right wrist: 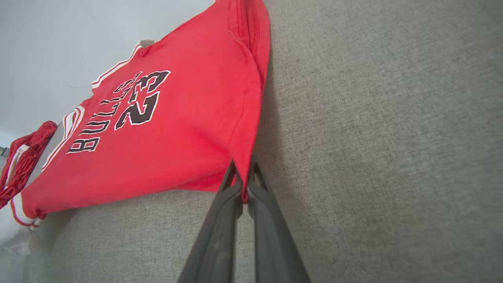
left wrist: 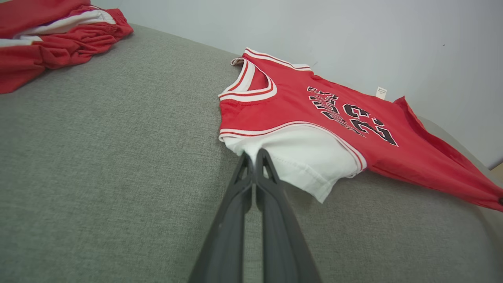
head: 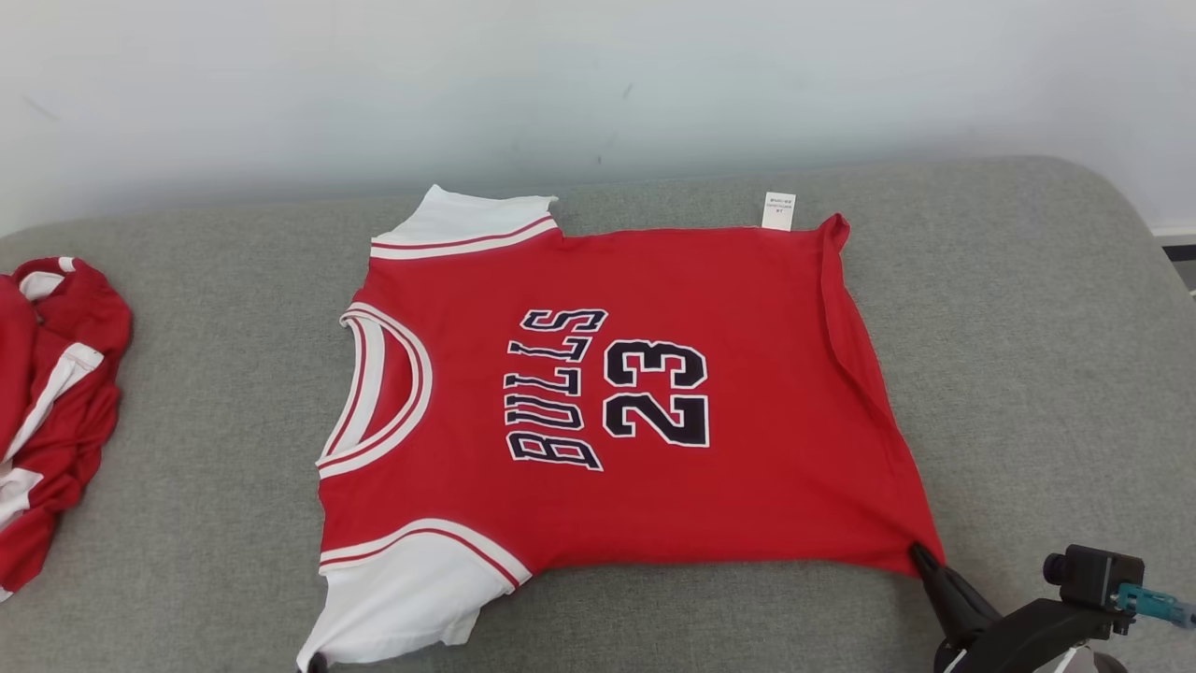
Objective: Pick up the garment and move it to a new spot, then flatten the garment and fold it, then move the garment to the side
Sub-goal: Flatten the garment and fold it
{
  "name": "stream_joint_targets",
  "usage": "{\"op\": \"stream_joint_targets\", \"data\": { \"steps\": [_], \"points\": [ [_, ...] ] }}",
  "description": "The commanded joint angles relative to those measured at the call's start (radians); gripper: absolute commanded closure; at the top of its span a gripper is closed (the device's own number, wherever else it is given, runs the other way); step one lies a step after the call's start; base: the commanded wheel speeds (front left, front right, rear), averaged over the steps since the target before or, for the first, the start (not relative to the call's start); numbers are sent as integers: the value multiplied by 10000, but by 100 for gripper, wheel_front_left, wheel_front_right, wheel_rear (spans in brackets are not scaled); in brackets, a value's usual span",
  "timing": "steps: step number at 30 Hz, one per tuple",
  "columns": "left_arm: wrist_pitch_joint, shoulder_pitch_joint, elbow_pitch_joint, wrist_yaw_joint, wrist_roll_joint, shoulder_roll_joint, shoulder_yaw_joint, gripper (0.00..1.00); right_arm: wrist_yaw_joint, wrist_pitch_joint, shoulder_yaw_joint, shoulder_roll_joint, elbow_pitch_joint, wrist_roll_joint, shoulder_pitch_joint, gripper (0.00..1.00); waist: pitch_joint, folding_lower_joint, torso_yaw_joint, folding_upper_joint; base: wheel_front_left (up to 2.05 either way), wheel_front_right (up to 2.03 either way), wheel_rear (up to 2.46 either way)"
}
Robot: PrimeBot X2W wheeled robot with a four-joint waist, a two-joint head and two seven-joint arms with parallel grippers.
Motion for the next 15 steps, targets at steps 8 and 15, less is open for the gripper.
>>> {"op": "stream_joint_targets", "data": {
  "steps": [8,15],
  "points": [
    [-19,-623,77,-459,480,-60,150,100,-3,886,-1290,754,-982,-735,575,100,60,1,-162,1,0,0,0],
    [-19,-2408,233,-1108,781,391,134,100,-3,1748,-2155,1252,-1454,-869,-58,100,409,1,-382,1,0,0,0]
  ]
}}
